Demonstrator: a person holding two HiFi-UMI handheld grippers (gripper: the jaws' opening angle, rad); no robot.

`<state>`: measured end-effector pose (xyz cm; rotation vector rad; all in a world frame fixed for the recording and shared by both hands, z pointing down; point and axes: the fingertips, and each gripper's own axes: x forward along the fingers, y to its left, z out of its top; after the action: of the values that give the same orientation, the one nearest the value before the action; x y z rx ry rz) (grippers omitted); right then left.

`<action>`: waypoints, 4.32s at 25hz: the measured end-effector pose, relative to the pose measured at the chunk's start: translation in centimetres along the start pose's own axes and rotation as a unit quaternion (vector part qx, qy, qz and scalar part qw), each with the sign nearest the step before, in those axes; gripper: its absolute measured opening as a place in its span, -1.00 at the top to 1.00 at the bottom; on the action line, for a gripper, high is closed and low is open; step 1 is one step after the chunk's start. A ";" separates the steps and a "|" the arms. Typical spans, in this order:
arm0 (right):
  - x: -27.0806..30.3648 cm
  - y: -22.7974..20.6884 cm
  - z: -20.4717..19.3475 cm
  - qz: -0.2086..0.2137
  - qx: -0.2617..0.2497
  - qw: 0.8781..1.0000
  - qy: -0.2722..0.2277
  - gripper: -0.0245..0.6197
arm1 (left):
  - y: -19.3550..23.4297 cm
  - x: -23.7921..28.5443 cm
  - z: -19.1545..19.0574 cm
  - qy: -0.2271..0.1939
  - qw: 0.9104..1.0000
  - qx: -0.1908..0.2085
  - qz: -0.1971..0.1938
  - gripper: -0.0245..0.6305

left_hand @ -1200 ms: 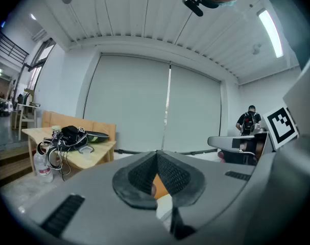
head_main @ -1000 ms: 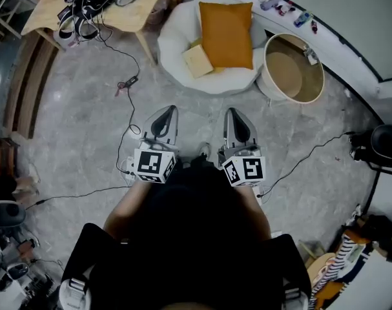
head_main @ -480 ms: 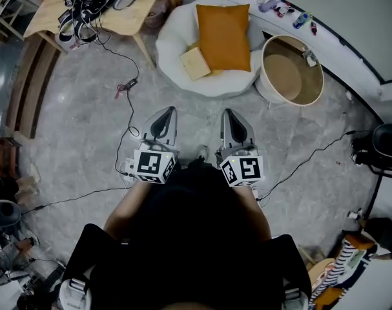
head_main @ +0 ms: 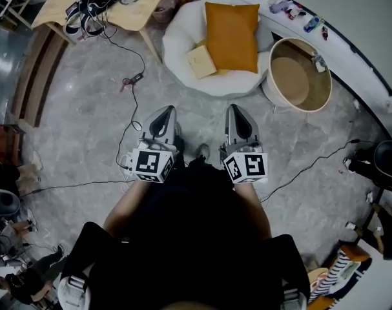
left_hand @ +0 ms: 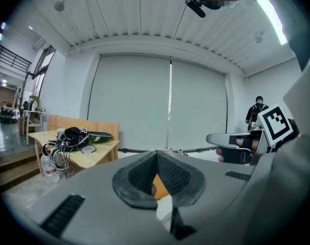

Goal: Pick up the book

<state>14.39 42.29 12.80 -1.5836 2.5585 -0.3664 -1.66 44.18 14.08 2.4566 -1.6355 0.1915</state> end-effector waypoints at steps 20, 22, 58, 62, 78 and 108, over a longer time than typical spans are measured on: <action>16.8 -3.7 -1.8 -0.046 -0.005 0.999 0.022 0.92 | 11.7 16.2 1.9 0.024 0.998 -0.004 -0.059 0.93; 18.7 -4.0 -2.2 -0.058 -0.008 0.998 0.026 0.92 | 13.0 17.7 1.9 0.026 0.997 -0.004 -0.070 0.93; 33.4 -20.7 -21.2 -0.135 0.059 0.980 0.134 0.91 | 16.7 40.5 -13.2 0.116 0.989 -0.037 -0.087 0.93; 33.7 -22.3 -24.6 -0.135 0.063 0.976 0.156 0.91 | 16.2 42.0 -16.1 0.128 0.987 -0.043 -0.084 0.93; 34.6 -26.2 -41.3 -0.115 0.106 0.961 0.226 0.70 | 16.5 46.2 -26.8 0.157 0.982 -0.071 -0.076 0.93; 36.8 -33.8 -68.4 -0.056 0.172 0.903 0.391 0.02 | 18.1 50.7 -39.2 0.214 0.967 -0.114 -0.073 0.93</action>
<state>12.09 4.99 88.81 -1.6656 2.6400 -1.6629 0.91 0.55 64.32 2.1607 -1.2171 0.4485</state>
